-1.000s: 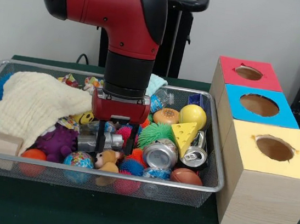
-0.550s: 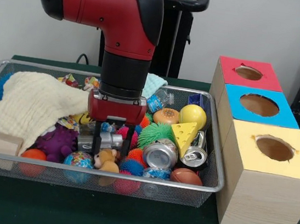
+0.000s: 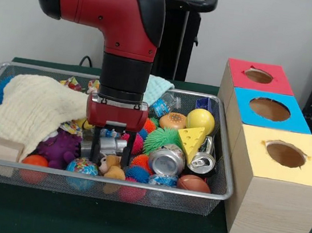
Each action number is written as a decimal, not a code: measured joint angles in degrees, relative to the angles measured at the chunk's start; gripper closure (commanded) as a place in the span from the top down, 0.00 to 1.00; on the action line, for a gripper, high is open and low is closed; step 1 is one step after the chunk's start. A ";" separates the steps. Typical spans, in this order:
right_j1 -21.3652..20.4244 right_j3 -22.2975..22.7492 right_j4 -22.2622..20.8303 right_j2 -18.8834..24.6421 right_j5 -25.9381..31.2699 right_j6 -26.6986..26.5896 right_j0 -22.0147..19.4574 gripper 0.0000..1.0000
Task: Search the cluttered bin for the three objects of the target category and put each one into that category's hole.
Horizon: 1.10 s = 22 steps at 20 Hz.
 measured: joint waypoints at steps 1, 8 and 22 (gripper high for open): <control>0.01 0.00 0.28 -0.18 -0.38 0.00 0.14 1.00; 0.18 0.01 2.61 -1.80 -2.72 0.00 1.66 1.00; 0.57 0.34 3.38 -2.17 -2.73 0.00 1.57 1.00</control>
